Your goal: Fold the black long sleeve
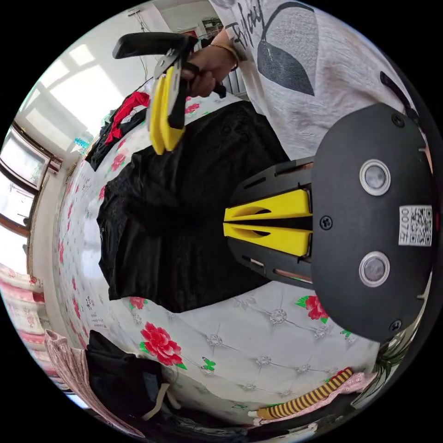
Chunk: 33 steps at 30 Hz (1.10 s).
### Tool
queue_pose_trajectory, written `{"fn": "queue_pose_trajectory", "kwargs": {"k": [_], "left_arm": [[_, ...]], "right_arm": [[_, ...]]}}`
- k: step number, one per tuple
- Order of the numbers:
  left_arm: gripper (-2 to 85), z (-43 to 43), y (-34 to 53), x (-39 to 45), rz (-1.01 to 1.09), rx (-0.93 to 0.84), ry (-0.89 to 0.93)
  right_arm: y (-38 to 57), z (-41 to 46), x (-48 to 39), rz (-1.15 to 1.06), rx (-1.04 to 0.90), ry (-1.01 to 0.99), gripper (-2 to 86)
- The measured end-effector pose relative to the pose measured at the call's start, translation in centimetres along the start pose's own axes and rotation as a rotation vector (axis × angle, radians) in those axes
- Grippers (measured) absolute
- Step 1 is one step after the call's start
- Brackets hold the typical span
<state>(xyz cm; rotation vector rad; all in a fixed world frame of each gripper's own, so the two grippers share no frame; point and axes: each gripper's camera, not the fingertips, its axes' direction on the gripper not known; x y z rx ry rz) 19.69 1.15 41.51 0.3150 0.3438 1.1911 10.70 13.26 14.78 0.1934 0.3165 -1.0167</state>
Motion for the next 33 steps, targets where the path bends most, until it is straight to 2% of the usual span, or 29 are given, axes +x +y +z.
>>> {"fn": "queue_pose_trajectory", "kwargs": {"k": [3,9,13,18,21,23,25,27,30,32,33], "left_arm": [[0.5,-0.8,0.9,-1.6,-0.029,0.014,-0.002],[6.0,-0.3,-3.1,-4.6,-0.060,0.040,0.017],[7.7,-0.6,-8.4,-6.9,-0.093,0.110,-0.060],[9.6,1.2,-13.3,-8.0,-0.073,0.078,-0.018],[10.1,4.2,-15.4,-6.5,-0.048,-0.032,0.034],[7.0,5.6,-16.2,-4.5,-0.013,-0.096,0.002],[1.4,5.5,-16.6,-2.6,0.050,-0.107,-0.041],[0.3,3.7,-17.0,-1.3,0.114,-0.057,-0.012],[-0.4,-3.7,-17.6,-0.1,0.155,0.135,-0.012],[-0.4,-13.1,-16.1,2.6,0.316,0.397,-0.031],[-0.3,-15.1,-15.3,3.6,0.375,0.451,-0.061]], "right_arm": [[0.6,4.8,-0.4,0.000,-0.087,-0.008,4.2],[-1.9,6.9,6.1,0.028,-0.110,0.313,4.7],[-4.3,11.1,10.3,-0.025,-0.215,0.543,5.4],[-5.4,18.5,12.6,-0.134,-0.356,0.589,6.8],[-4.8,22.7,13.2,-0.217,-0.421,0.577,6.4],[-4.2,25.4,14.2,-0.229,-0.497,0.606,4.4],[-4.0,25.6,14.7,-0.211,-0.475,0.608,2.3],[-4.0,24.5,15.3,-0.173,-0.405,0.607,1.0],[-4.2,21.6,16.9,-0.071,-0.303,0.543,0.1],[-3.8,19.0,18.0,0.005,-0.201,0.501,-0.1],[-3.6,18.4,18.2,0.018,-0.179,0.494,-0.2]]}}
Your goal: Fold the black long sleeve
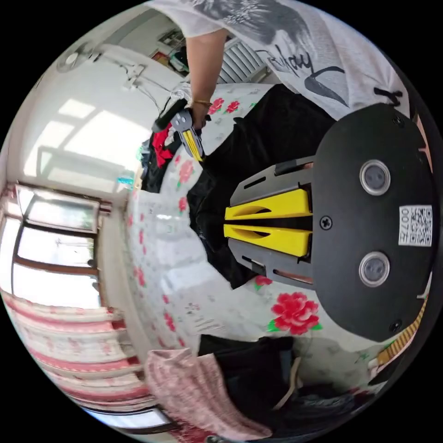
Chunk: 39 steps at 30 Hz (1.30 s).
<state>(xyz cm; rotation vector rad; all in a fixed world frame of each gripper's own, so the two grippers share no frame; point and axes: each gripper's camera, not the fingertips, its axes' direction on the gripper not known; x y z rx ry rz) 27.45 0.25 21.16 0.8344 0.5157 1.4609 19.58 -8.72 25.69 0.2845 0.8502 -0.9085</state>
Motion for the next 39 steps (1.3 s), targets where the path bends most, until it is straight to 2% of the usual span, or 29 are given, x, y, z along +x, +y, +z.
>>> {"fn": "queue_pose_trajectory", "kwargs": {"k": [2,4,6,8,12,14,17,21,24,27,30,33,35,39], "left_arm": [[0.5,-5.6,0.0,4.9,0.252,0.053,-0.152],[1.9,-6.7,1.8,7.6,0.316,0.000,-0.189],[4.0,-6.1,4.9,9.0,0.261,-0.090,-0.167],[6.1,-3.7,10.5,9.6,0.089,-0.269,-0.175],[7.5,-1.1,17.3,9.4,-0.182,-0.468,-0.144],[8.1,-0.3,17.8,10.4,-0.220,-0.468,-0.111],[9.2,2.8,15.2,12.6,-0.093,-0.470,-0.094],[12.2,9.3,13.1,13.9,-0.066,-0.536,0.016],[9.3,12.5,13.0,14.9,-0.065,-0.580,-0.010],[6.1,10.2,10.5,14.8,-0.041,-0.477,-0.085],[5.6,4.5,6.4,14.3,0.013,-0.330,-0.134],[5.8,0.5,4.9,16.3,0.171,-0.288,-0.216],[6.2,2.4,7.4,18.9,0.299,-0.380,-0.247],[7.5,8.0,12.8,21.5,0.234,-0.597,-0.127]], "right_arm": [[1.4,-0.7,0.9,0.037,0.049,-0.026,-0.2],[2.3,0.0,0.8,0.032,0.050,-0.033,-0.2],[3.1,1.7,0.1,0.006,-0.002,-0.031,-0.2],[4.2,4.9,-1.3,-0.039,-0.103,0.005,-0.3],[5.9,8.7,-3.1,-0.067,-0.211,0.075,-0.3],[6.5,9.7,-3.8,-0.083,-0.219,0.117,-0.3],[6.7,10.2,-3.6,-0.088,-0.230,0.128,-0.3],[6.5,9.9,-1.9,-0.041,-0.220,0.096,-0.3],[6.8,9.1,0.0,0.030,-0.196,0.036,-0.3],[7.3,7.8,1.8,0.082,-0.161,0.005,-0.3],[7.6,5.2,3.2,0.098,-0.083,-0.018,-0.3],[8.1,3.3,3.5,0.064,-0.026,-0.017,-0.3],[8.8,4.3,3.1,0.028,-0.056,-0.034,-0.3],[10.4,8.8,1.4,-0.051,-0.246,0.030,-0.3]]}}
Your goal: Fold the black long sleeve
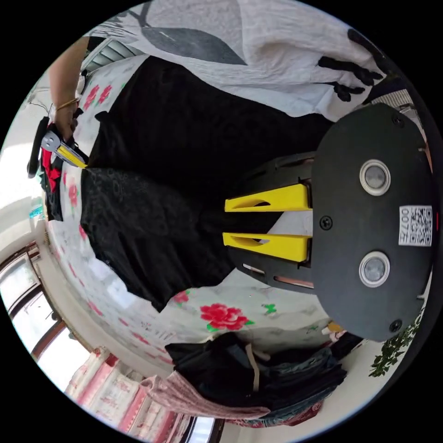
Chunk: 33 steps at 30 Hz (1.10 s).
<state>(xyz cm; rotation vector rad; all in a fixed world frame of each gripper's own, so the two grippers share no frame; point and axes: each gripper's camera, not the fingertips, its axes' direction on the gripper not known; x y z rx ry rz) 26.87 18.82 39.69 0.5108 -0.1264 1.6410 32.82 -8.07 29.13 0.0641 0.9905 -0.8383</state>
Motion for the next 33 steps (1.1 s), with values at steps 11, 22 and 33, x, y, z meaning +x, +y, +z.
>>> {"fn": "queue_pose_trajectory", "kwargs": {"k": [11,22,33], "left_arm": [[7.3,-1.7,1.9,-5.7,-0.290,0.096,0.143],[5.1,2.4,1.0,-7.9,-0.382,0.002,0.251],[3.2,-0.8,1.9,-11.7,-0.472,0.095,0.257]], "right_arm": [[2.2,-2.7,2.8,0.048,-0.001,-0.001,0.0],[7.9,-8.5,7.5,0.209,0.090,0.012,0.4],[5.1,-8.4,17.7,0.351,0.104,-0.092,0.8]]}}
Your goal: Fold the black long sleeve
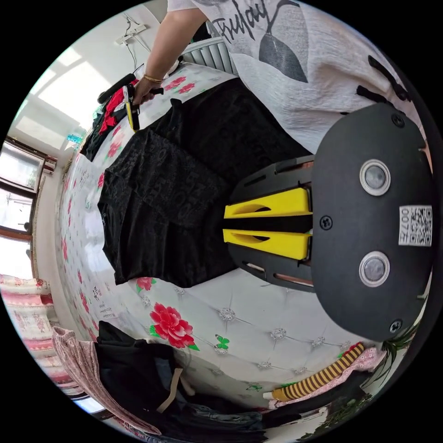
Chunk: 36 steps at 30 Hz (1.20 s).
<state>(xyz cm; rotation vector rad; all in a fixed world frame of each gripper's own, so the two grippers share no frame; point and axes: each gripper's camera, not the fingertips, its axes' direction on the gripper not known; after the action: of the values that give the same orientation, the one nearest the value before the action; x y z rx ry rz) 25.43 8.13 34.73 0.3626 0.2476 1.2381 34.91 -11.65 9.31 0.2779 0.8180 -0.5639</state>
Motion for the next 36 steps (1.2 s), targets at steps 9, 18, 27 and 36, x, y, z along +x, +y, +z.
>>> {"fn": "queue_pose_trajectory", "kwargs": {"k": [9,18,27,36], "left_arm": [[1.4,3.3,-0.7,-5.0,-0.176,-0.059,0.175],[6.3,-2.1,14.5,-7.8,-0.330,-0.092,0.186],[10.8,-1.6,22.6,-6.5,-0.333,-0.200,0.316],[1.0,2.0,19.7,-5.8,-0.190,-0.330,0.339]], "right_arm": [[2.7,-6.5,8.5,0.263,0.069,-0.037,1.2],[26.1,-12.0,6.9,0.277,-0.018,-0.438,5.9],[40.9,-11.5,2.3,0.379,-0.206,-0.493,9.0],[37.6,-12.7,0.4,0.288,-0.302,-0.521,1.3]]}}
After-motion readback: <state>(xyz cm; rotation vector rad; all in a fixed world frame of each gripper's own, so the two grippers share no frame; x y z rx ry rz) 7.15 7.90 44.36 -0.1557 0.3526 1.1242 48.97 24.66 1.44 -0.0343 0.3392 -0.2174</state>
